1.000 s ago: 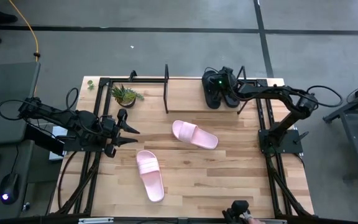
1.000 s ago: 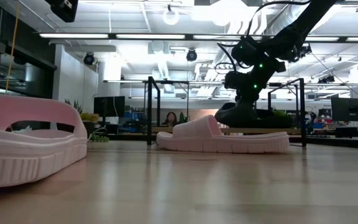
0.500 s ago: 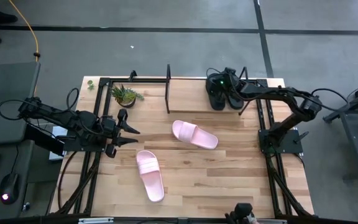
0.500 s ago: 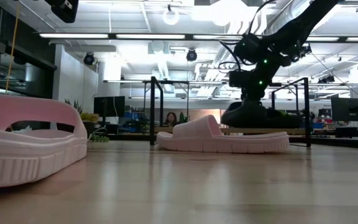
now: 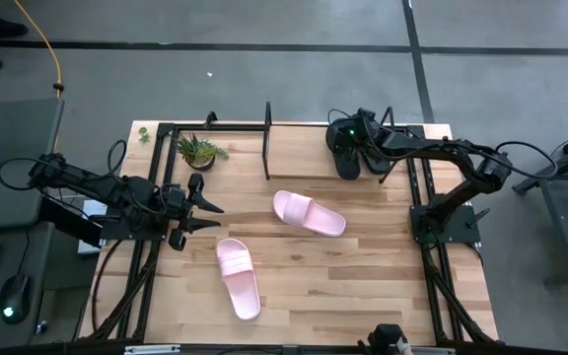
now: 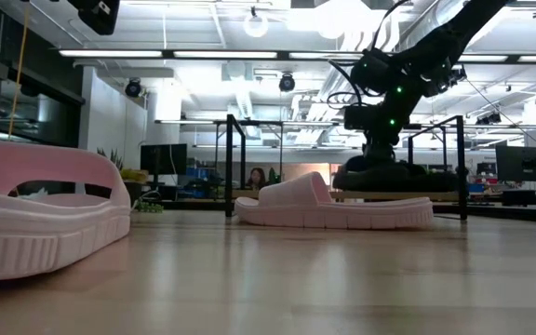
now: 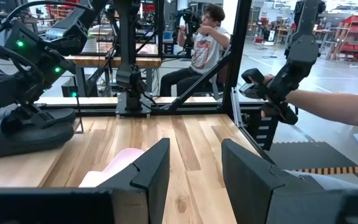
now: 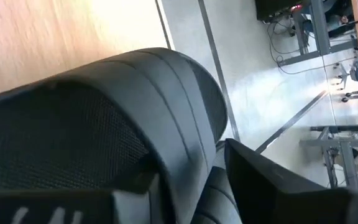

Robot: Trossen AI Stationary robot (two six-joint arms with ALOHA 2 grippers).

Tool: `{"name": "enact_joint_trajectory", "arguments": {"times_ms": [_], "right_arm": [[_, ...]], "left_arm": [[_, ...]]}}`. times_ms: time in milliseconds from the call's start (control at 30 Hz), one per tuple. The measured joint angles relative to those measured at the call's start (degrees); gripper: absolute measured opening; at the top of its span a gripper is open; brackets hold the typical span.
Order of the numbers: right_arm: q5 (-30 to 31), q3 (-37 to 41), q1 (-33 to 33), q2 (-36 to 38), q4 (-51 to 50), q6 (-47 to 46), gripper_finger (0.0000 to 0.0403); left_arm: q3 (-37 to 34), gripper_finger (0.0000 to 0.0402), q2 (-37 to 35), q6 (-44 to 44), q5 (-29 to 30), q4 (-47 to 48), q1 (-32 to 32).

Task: Pick and place slides into the shelf
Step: Put the black slide on the shelf

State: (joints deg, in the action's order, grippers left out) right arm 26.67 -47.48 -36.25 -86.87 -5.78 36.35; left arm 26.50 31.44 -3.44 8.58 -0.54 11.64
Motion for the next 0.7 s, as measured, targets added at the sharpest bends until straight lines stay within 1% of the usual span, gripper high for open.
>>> {"name": "enact_joint_trajectory", "arguments": {"times_ms": [133,467,700], "right_arm": [[0.73,0.0,0.0,0.01,0.35,-0.75,0.0152],[2.45,-0.03,0.84,0.09,0.33,-1.88,0.0154],[6.07,-4.27,3.96,0.09,-4.03,-1.88,0.0154]], "left_arm": [[0.0,0.0129,0.0,0.0,0.02,0.0,0.0],[0.0,0.0129,0.02,-0.02,0.0,0.0,0.0],[0.0,0.0129,0.0,-0.02,0.0,0.0,0.0]]}}
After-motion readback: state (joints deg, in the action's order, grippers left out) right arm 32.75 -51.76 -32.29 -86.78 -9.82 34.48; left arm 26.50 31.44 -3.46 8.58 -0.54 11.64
